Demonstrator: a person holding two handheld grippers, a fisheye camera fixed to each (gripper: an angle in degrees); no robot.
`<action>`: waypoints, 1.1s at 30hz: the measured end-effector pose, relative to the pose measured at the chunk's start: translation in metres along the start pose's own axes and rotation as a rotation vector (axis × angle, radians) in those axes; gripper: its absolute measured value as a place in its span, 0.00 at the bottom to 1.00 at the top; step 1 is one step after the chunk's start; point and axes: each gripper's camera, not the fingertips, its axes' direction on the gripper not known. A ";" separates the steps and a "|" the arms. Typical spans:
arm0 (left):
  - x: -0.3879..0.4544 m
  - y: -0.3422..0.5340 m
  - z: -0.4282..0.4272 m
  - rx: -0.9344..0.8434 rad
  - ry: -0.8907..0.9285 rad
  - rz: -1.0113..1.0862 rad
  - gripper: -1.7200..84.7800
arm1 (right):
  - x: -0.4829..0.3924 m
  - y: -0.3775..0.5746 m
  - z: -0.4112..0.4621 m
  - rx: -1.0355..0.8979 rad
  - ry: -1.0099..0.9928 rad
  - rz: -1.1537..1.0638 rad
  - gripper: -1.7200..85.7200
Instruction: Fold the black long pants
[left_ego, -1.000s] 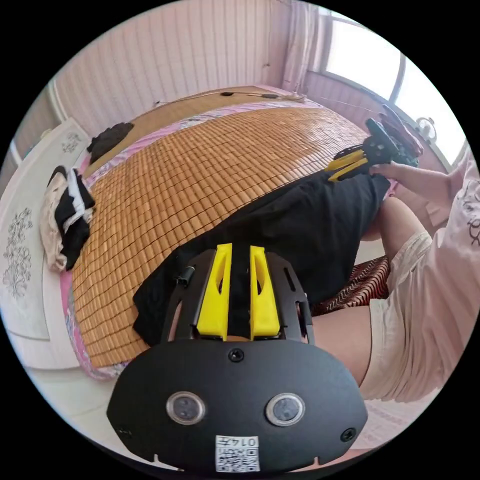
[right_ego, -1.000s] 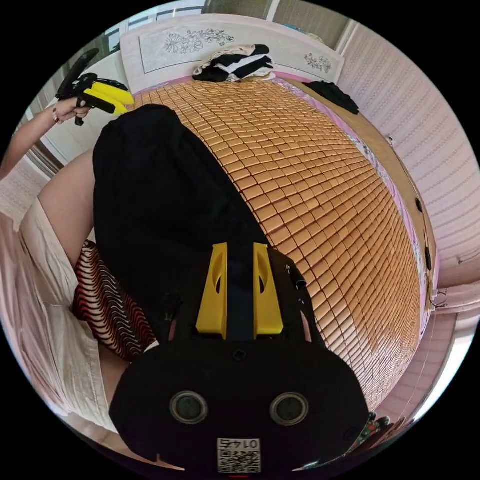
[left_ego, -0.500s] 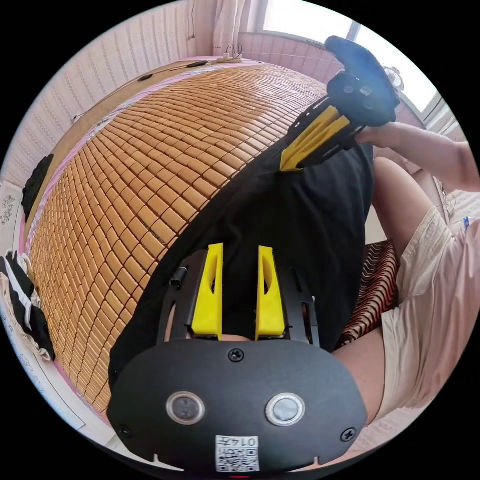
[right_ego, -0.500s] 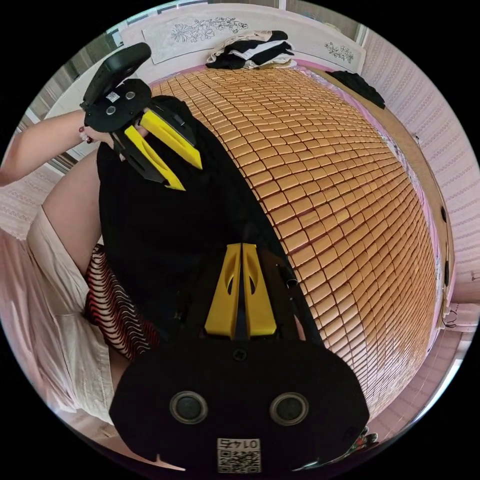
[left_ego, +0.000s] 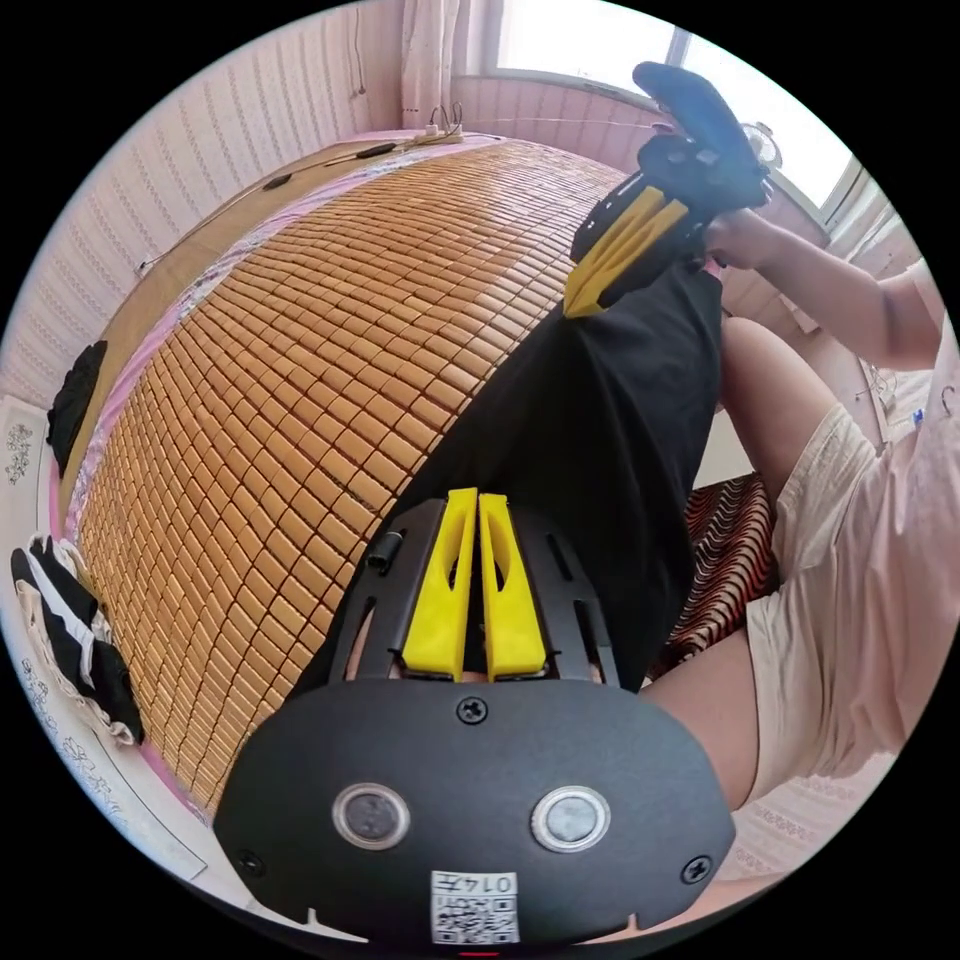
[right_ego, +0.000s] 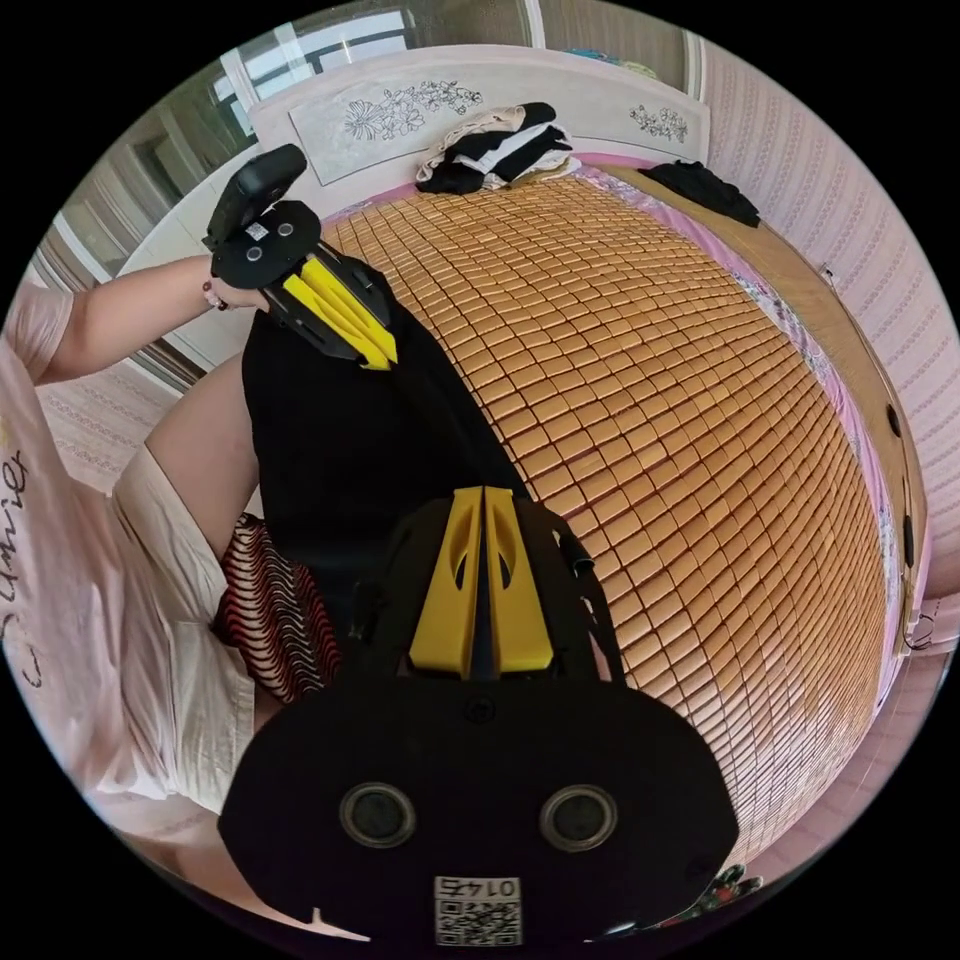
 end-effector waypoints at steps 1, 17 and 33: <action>-0.009 -0.006 0.004 -0.011 0.007 -0.034 0.01 | 0.004 0.001 0.003 0.003 -0.002 0.020 0.01; -0.063 -0.056 0.081 -0.148 0.086 -0.245 0.01 | 0.115 0.280 -0.082 0.107 0.371 0.917 0.09; -0.057 -0.089 0.060 -0.181 -0.020 -0.162 0.01 | 0.202 0.420 -0.111 0.182 0.288 1.197 0.01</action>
